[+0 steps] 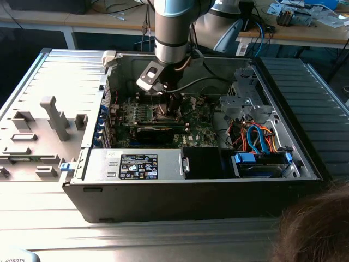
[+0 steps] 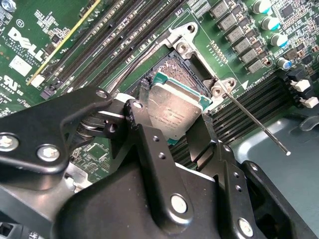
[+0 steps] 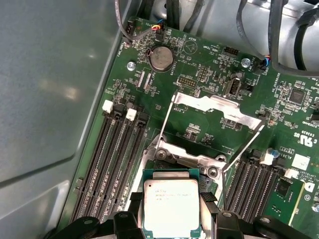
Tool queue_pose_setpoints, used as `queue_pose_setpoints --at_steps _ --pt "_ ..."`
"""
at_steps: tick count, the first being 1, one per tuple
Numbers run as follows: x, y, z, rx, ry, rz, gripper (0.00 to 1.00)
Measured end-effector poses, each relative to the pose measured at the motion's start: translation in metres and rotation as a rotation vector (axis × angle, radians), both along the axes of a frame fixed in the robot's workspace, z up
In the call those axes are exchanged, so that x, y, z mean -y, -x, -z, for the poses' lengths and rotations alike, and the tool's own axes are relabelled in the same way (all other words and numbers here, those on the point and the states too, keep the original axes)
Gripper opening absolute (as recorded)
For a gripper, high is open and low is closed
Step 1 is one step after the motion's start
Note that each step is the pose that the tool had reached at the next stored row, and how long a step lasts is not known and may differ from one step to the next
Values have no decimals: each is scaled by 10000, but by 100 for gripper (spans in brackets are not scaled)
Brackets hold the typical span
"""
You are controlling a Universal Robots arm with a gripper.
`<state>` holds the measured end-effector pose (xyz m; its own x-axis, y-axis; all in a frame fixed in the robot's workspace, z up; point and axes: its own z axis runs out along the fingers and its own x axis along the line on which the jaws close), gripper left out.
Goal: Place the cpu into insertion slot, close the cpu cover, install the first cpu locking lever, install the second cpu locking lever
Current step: 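Place the cpu into insertion slot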
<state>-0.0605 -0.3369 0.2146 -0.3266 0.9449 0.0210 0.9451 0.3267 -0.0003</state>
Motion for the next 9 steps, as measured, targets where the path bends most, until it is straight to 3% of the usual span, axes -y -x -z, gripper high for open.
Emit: queue_pose_setpoints --at_steps 9 --pt "0 0 2 0 0 279 54"
